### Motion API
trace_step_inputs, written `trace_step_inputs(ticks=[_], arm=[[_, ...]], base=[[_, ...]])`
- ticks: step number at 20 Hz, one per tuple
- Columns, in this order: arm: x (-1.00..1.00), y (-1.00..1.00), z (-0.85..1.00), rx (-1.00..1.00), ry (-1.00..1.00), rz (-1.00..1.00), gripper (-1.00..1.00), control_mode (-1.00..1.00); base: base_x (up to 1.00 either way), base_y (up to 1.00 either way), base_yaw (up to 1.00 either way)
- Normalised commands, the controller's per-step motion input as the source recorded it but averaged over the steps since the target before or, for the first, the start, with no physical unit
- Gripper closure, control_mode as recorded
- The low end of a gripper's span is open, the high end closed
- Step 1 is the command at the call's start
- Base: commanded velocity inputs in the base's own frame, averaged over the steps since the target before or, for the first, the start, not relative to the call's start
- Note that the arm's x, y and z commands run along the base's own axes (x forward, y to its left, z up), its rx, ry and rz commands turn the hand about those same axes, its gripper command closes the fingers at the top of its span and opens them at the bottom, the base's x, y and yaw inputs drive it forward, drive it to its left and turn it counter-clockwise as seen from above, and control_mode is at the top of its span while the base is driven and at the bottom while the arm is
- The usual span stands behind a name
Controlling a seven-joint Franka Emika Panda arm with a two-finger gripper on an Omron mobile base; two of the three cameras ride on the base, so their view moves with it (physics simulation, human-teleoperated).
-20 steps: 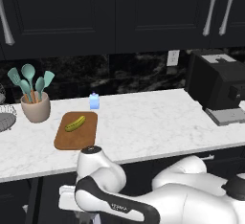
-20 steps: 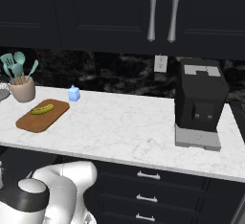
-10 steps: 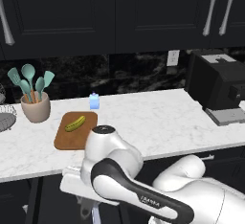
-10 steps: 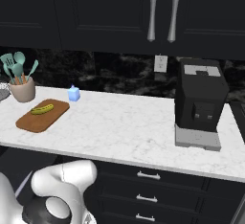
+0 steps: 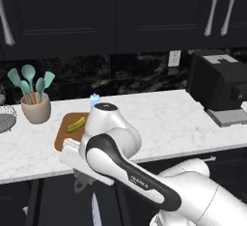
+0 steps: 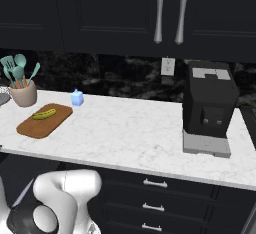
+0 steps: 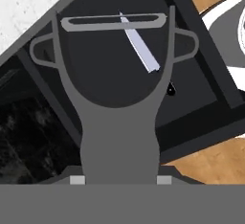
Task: Place the appropriate cutting tool for cutting the cucumber skin on the cutting board.
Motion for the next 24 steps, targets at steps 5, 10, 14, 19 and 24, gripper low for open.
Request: trace_step_inputs(ticks=[5,10,14,19,24], arm=[[0.73,0.13,0.00,0.00,0.00,-0.13,1.00,-1.00],[0.89,0.03,0.00,0.00,0.00,-0.09,1.00,-1.00],[0.93,0.09,-0.05,0.00,0.00,-0.07,1.00,-1.00],[0.85,0.11,-0.09,0.00,0.00,-0.05,1.00,-1.00],[0.72,0.18,-0.26,-0.04,0.00,-0.03,1.00,-1.00]], base=[[0.00,0.00,0.00],[0.00,0.00,0.00],[0.00,0.00,0.00],[0.00,0.00,0.00],[0.00,0.00,0.00]])
